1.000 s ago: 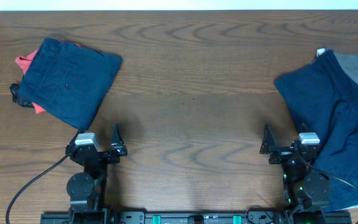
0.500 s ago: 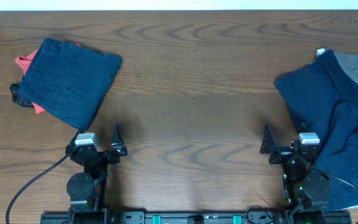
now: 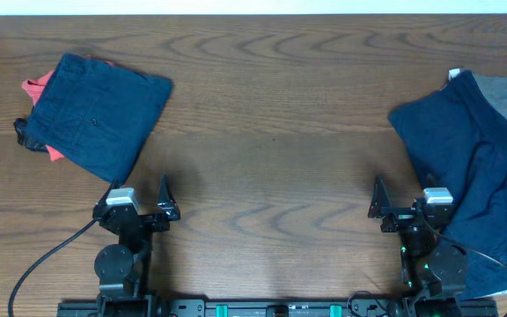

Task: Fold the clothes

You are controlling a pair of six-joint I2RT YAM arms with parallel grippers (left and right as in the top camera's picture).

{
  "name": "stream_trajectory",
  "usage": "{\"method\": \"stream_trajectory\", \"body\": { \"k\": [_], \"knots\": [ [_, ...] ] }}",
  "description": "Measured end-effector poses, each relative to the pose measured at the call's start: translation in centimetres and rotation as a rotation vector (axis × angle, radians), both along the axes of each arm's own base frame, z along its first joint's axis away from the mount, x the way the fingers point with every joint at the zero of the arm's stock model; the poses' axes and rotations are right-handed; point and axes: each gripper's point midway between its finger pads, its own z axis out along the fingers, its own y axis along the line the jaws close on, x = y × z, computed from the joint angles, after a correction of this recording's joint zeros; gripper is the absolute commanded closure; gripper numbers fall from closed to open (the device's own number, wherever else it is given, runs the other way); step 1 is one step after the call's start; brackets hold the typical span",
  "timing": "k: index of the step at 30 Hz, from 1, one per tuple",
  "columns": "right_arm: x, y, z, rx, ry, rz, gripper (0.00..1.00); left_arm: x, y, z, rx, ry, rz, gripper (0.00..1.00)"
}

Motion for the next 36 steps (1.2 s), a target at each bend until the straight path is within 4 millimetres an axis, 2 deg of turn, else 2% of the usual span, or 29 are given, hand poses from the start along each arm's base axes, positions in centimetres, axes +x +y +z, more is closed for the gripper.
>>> {"method": "stream_trajectory", "body": {
  "k": [12,18,21,24,29,33,36],
  "knots": [
    [0.0,0.0,-0.1,0.005,0.005,0.0,0.01,0.0,0.0,0.0,0.0,0.0,0.0,0.02],
    [0.2,0.1,-2.0,-0.001,0.099,0.002,0.01,-0.2,0.0,0.0,-0.013,0.028,0.001,0.02],
    [-0.1,-0.1,-3.1,-0.011,0.207,-0.005,0.01,-0.6,0.0,-1.1,-0.028,0.113,0.005,0.02],
    [0.1,-0.2,-2.4,-0.02,0.287,-0.011,0.01,-1.0,0.0,-1.8,-0.049,0.217,0.01,0.02],
    [1.6,-0.3,-0.8,-0.035,0.453,-0.023,0.01,-0.9,-0.1,0.1,-0.073,0.344,0.015,0.02],
    [2.8,-0.8,-2.0,-0.054,0.675,-0.044,0.01,-0.4,-0.4,1.1,-0.084,0.47,0.005,0.02],
    [4.5,-1.8,-3.0,-0.077,0.823,-0.068,0.01,-0.1,-0.6,0.7,-0.092,0.609,-0.004,0.02]
  ]
}}
